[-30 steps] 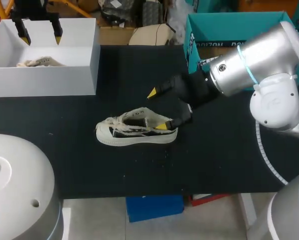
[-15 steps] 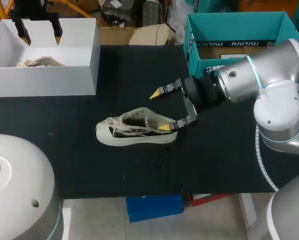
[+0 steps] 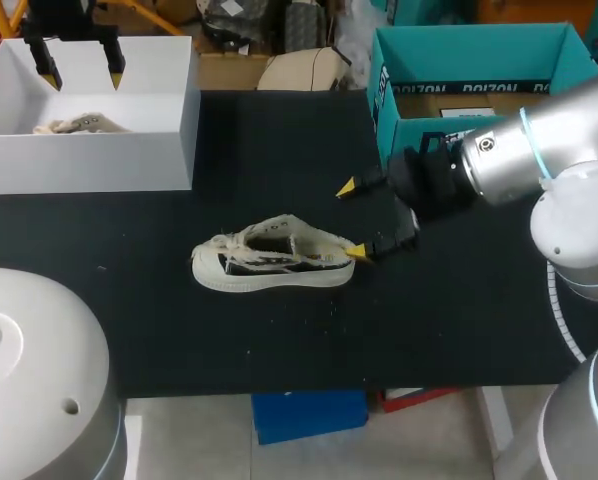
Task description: Take the shoe out of the shoebox, open the shoe tongue, remove and reinsert the insole, then place the shoe into the shoebox
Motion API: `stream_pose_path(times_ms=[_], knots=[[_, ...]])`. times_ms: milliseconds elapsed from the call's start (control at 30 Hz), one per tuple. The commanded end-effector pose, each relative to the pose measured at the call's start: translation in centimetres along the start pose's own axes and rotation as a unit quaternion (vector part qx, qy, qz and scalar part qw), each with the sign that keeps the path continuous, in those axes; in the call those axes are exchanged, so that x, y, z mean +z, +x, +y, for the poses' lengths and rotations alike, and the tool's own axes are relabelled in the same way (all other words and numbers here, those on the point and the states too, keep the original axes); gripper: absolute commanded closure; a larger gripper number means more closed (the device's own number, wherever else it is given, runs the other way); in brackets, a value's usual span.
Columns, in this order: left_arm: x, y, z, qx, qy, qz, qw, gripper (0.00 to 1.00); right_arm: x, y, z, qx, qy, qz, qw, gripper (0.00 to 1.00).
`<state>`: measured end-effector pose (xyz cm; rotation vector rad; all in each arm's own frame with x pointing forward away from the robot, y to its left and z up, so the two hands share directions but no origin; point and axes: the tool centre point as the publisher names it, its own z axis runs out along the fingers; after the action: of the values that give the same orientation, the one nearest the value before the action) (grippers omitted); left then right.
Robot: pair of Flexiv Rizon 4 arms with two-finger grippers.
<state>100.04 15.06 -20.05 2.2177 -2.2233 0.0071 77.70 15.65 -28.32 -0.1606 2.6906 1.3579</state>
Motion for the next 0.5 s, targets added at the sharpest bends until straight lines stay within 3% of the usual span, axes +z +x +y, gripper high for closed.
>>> stream_pose_path(times_ms=[33,500], knots=[[0.0,0.0,0.0,0.000,-0.001,-0.001,1.000,0.00,1.0,0.1,-1.2,0.022,0.008,-0.008,1.000,0.00],[0.0,0.0,0.0,0.000,-0.001,-0.001,1.000,0.00,4.8,-0.4,-6.0,0.100,-0.019,-0.021,0.995,0.00]])
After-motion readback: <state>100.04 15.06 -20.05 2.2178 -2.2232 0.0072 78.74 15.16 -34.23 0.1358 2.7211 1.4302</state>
